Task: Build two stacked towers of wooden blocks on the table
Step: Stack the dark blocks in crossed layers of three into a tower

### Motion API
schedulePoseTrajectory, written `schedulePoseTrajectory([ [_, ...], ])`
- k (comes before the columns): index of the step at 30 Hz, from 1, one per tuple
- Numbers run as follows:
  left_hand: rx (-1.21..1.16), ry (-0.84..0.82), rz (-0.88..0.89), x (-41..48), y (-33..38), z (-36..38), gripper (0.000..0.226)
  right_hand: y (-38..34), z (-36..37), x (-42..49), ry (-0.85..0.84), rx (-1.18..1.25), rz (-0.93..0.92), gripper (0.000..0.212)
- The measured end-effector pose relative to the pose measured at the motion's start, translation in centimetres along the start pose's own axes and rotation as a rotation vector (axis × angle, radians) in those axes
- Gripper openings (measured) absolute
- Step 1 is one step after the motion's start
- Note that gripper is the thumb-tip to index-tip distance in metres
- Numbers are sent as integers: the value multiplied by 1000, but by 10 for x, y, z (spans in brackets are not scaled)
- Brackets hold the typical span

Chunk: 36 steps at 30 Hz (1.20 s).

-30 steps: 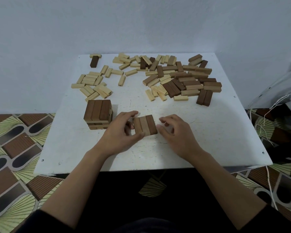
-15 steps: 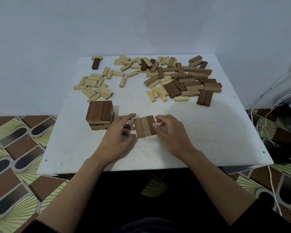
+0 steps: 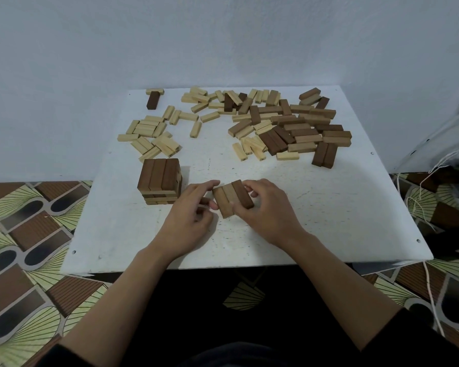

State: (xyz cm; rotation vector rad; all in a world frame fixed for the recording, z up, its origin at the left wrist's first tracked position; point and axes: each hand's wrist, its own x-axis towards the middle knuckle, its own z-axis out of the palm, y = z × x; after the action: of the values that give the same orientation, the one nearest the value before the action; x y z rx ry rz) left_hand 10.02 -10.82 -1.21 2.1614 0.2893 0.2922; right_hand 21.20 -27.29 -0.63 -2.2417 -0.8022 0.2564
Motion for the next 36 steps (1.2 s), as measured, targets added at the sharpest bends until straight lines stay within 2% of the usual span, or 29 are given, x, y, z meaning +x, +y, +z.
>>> schedulePoseTrajectory([
  [9, -34, -9, -13, -3, 1, 2, 65, -1, 0, 4, -102, -164, -49, 86],
  [13, -11, 7, 11, -4, 1, 2, 63, -1, 4, 4, -110, -223, -77, 96],
  [20, 57, 19, 49, -5, 0, 1, 55, -1, 13, 1, -51, -236, -85, 96],
  [25, 80, 11, 8, -5, 0, 0, 57, 2, 11, 1, -89, -181, -103, 96],
  [30, 143, 30, -24, -12, 4, -3, 55, 7, -2, 8, -206, -128, -141, 92],
  [36, 349, 11, 22, -26, -4, 1, 62, 15, -13, 17, -359, -50, -220, 95],
])
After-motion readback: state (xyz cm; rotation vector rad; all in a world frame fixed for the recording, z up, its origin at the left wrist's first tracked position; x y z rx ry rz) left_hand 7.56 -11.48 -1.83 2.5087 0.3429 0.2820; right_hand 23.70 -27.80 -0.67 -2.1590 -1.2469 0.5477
